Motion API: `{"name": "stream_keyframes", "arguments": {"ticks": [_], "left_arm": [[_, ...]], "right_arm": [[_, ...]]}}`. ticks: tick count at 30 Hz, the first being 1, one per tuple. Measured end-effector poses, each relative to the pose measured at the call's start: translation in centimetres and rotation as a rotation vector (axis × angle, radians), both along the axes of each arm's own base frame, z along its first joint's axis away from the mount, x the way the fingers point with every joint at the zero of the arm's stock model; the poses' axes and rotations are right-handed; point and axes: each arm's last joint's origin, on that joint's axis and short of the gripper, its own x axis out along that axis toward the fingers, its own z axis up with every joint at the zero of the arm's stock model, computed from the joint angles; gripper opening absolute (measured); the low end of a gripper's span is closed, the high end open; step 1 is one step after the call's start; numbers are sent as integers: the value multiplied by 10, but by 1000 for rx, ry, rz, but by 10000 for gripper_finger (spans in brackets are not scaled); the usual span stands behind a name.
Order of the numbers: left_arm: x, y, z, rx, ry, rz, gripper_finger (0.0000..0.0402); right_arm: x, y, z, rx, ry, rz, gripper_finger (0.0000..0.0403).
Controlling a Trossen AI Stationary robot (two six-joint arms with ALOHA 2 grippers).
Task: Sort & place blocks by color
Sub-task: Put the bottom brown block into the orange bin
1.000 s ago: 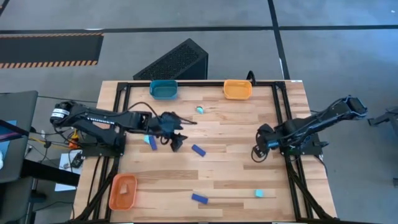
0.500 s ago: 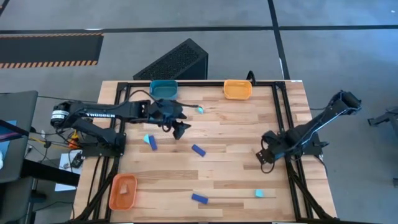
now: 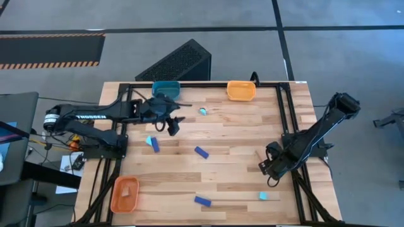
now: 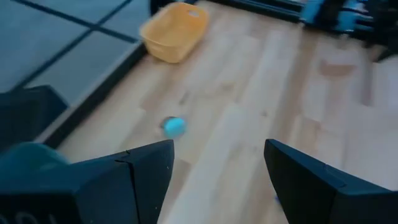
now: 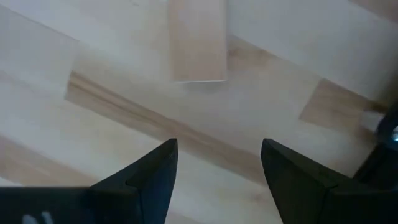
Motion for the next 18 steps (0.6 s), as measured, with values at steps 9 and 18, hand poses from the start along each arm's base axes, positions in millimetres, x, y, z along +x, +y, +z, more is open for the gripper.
{"name": "stream_keyframes", "arguments": {"ticks": [9,18], "left_arm": [[-28,-1,-4,-77,-164,-22,238],[-77,7,-10,-30,-298,107,238]], "right_arm": [[5,-4,-4,-24,26,-7,256],[12,-18,-4,-54,44,31,256]]}}
